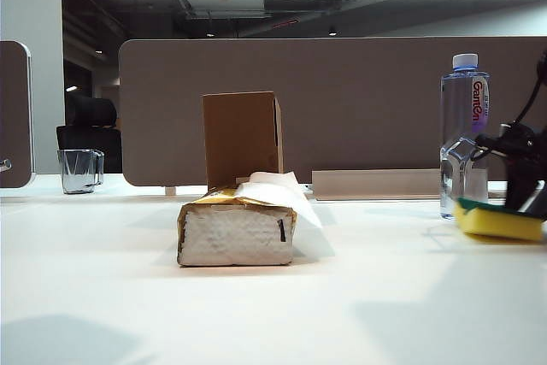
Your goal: Move the sponge from left to right to wipe the table, avoiding obstacles on the table, and finally reaching the bottle of mineral water.
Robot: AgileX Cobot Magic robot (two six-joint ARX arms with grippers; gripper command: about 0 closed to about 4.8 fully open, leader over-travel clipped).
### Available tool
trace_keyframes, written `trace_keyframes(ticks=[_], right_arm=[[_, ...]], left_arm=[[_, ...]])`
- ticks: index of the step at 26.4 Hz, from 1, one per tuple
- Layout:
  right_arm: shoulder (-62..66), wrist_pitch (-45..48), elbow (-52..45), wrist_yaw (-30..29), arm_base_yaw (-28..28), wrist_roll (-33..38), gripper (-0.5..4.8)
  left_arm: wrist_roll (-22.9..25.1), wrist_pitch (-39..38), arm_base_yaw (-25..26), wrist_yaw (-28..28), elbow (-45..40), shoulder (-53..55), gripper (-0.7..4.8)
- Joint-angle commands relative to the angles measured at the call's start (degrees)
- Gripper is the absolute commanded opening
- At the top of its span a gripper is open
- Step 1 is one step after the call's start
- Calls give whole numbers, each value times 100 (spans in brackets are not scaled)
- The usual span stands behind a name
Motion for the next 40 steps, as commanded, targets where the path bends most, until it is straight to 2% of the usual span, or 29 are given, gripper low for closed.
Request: trace_keyframes(ticks=[1,14,17,21,32,40], right_arm=[[37,-555,-57,308,11,7,132],[-450,-610,-24,264,9,9,276],[-468,-603,-24,221,11,9,290],[-483,-586,-24,203,11,9,366],[-691,-444,160,264,9,74,369],[-1246,-680,299,245,11,74,367]], left_arm=[[0,22,2,39,35,2,341],[2,-37,2,142,35,2,341],[4,-37,2,142,35,2,341],[2,-39,2,142,35,2,341],[2,-87,2,144,35,2,341],[72,-52,2,120,35,2,341]])
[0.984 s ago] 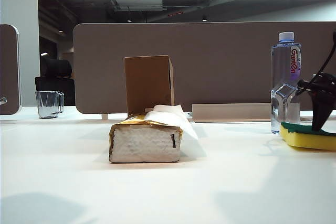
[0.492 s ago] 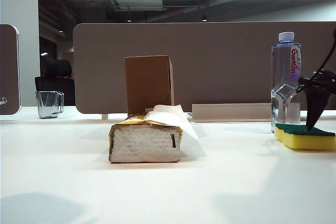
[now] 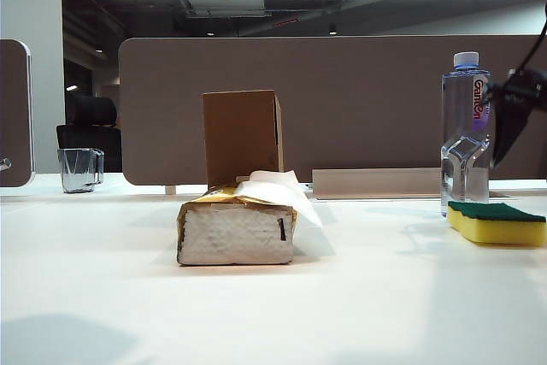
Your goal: Move the sponge from left to right to wipe the table, avoiding obstacles on the table, and finally reaching the bottle of mineral water.
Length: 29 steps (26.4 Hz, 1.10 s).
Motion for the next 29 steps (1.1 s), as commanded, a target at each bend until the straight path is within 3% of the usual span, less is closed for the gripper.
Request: trace_keyframes(ticks=[1,5,7,10,12,16,21,22,29], right_arm=[[-356,-181,31,-20,9,13,365],[-859,-468,26,-33,11,-214,304],[-1270,-549,13,-114,17,-286,290],[-2039,-485,-146,-299,17,-310,207],[-2337,-455,-293,-299,17,-310,196],[-3010,-262,-796,-297,17,-310,114],[-3753,107,-1556,-297,17,-304,21],[-4022,197,-1853,-297,17,-304,-7],[-5001,610,-2660,-278,17,-299,-7]], left_arm=[[74,120,2,-9,35,0,341],[232,334,2,-205,35,0,341],[415,485,2,-501,35,0,341],[612,745,2,-1047,33,0,341],[708,780,2,-1366,33,0,341],[1008,887,2,-2295,31,0,340],[1419,1165,2,-2828,9,0,322],[1414,1316,2,-2990,-2,0,299],[1187,1932,2,-3644,-22,-9,197]])
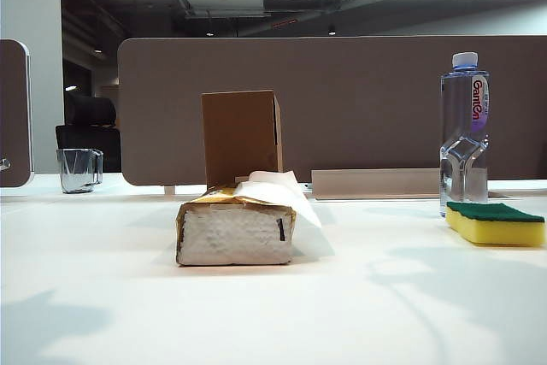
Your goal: Move the sponge from left to right to wipe the table, avoiding obstacles on the table, and finally reaching the bottle of mineral water.
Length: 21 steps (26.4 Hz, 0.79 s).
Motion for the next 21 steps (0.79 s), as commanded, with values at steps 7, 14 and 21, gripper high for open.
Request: trace_keyframes(ticks=[7,14,21], right_arm=[[-1156,850,-654,299,11,48,-7],[-1902,1294,-1419,291,11,55,-7],[-2699,1484,-2306,278,13,55,-7]], left_arm=[[-601,1467,2,-243,-640,-221,61],[-691,2422,2,-251,-1580,-763,-3],[-844,2894,2,-245,-2363,-1174,-5]])
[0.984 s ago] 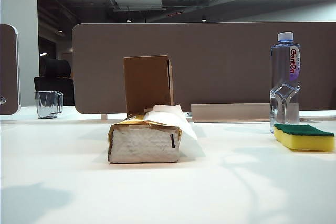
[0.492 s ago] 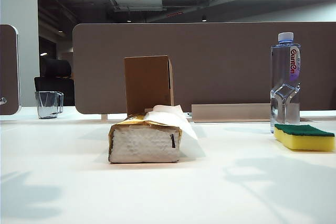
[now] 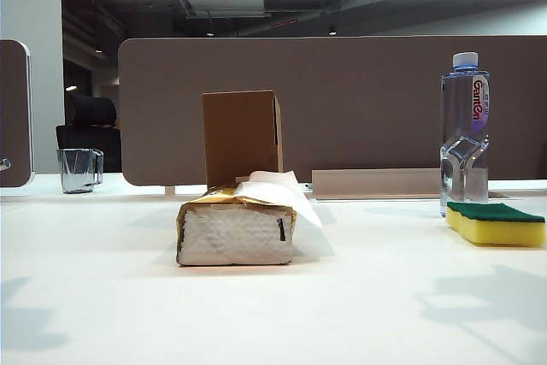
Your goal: Move the sponge from left to right to wipe the table, avoiding obstacles on the table, and finally reaching the bottle of mineral water.
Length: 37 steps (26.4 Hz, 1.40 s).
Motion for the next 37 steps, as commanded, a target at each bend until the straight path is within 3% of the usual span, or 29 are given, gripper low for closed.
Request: trace_keyframes(ticks=[1,7,10,23,37], right_arm=[[-343,151,-321,-15,7,20,-7],[-852,164,-1045,-28,7,9,-7],[-1309,411,-1611,-31,7,-24,-7],[-2004,177,-2081,-11,7,-455,-7],[-2004,153,-2081,-13,7,-546,-6]], left_arm=[[-133,297,2,-2,-225,-114,-5],[-136,640,0,0,-680,-127,-5],[-234,1226,0,0,-1108,-127,-5],[-214,1744,0,48,-1961,-127,-5],[-195,1156,0,20,-1963,-125,-5]])
